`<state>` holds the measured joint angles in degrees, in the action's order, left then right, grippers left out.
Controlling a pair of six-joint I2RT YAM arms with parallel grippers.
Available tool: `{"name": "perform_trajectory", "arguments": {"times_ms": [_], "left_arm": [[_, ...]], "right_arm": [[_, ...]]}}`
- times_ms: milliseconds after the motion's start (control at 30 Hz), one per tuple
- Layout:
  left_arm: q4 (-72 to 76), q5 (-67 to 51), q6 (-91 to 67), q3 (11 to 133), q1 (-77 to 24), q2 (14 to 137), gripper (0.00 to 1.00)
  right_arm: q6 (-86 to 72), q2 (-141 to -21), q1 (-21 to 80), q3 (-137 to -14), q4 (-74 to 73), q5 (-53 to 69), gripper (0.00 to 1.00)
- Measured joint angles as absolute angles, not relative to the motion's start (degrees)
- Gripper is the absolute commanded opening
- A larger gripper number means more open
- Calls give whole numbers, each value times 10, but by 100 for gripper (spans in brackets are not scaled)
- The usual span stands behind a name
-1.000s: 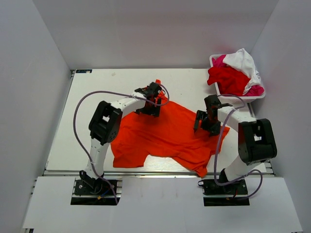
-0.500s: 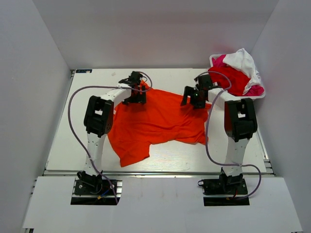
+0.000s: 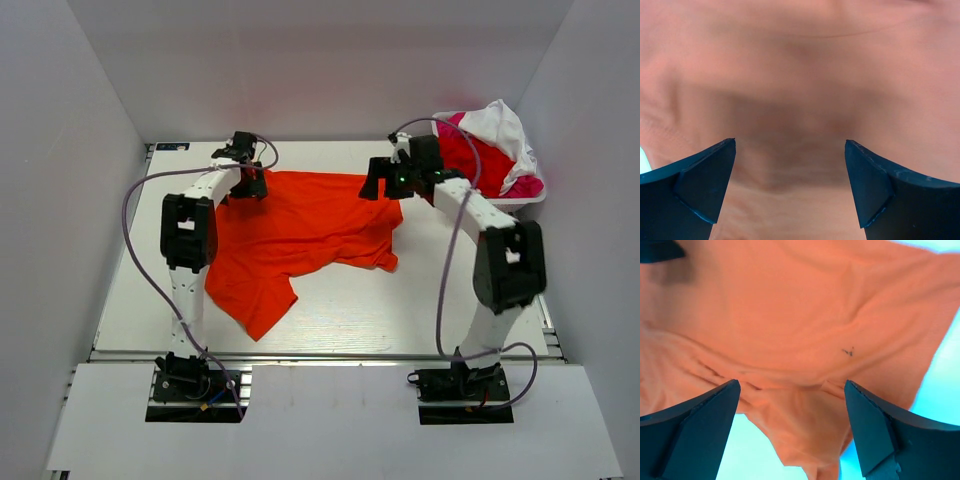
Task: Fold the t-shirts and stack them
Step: Flatten out the tshirt
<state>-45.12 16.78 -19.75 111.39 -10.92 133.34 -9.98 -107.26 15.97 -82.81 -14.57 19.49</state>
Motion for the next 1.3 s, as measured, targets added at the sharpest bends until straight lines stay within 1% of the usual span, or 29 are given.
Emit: {"name": "perform_trajectory", "arguments": {"times_ms": [133, 300, 467, 600, 733, 800, 867, 1033, 1200, 1300], "left_arm": [[-432, 105, -163, 1129, -121, 1331, 100], [-401, -1, -110, 1151, -157, 1333, 100], [-362, -74, -69, 1262, -230, 1366, 100], [-309, -125, -58, 1277, -286, 1374, 100], [-260, -152, -59, 1316, -324, 1425, 100], [-241, -156, -60, 1335, -333, 1457, 100], [-227, -152, -60, 1339, -339, 1480, 100], [-216, -97, -50, 1340, -353, 1520, 100], [-210, -39, -45, 1340, -371, 1523, 100], [-211, -4, -42, 1339, -380, 1524, 100]], "right_arm": [[-84, -945, 156, -742, -126, 175, 90], [-83, -841, 154, -630, -119, 128, 90], [-85, -798, 154, -540, -135, 94, 90], [-84, -769, 154, -489, -133, 86, 90], [-69, -766, 154, -458, -117, 74, 85], [-60, -772, 154, -455, -114, 65, 85], [-51, -779, 154, -455, -107, 61, 78], [-40, -804, 154, -455, -86, 66, 76], [-41, -835, 154, -455, -81, 85, 76], [-42, -844, 154, -455, -77, 98, 69]]}}
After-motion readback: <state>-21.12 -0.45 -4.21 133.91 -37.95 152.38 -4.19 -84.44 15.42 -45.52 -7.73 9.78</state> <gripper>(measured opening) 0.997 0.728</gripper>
